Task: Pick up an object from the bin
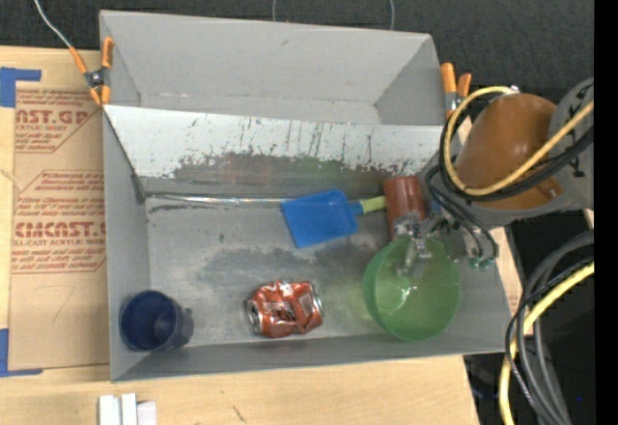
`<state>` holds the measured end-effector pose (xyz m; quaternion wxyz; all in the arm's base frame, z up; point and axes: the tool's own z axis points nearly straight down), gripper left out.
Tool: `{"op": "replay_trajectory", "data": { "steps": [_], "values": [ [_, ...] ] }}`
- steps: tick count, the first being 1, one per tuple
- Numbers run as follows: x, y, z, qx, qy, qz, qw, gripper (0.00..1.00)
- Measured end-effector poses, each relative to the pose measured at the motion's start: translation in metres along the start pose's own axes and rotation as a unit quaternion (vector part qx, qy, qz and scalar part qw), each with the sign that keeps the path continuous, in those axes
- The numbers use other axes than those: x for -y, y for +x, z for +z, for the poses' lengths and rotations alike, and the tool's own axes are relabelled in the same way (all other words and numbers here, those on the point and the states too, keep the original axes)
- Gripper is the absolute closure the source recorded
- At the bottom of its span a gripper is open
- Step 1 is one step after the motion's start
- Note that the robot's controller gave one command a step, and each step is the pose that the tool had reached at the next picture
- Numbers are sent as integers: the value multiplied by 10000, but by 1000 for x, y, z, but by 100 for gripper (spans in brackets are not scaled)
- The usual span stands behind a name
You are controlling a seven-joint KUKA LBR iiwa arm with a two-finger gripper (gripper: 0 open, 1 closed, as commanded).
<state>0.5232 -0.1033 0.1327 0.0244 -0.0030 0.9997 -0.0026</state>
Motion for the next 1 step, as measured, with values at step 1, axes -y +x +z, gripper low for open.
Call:
{"op": "replay_trajectory", "data": {
  "steps": [1],
  "values": [
    [0, 0, -10, 1, 1, -2, 10000, 100]
  ]
}}
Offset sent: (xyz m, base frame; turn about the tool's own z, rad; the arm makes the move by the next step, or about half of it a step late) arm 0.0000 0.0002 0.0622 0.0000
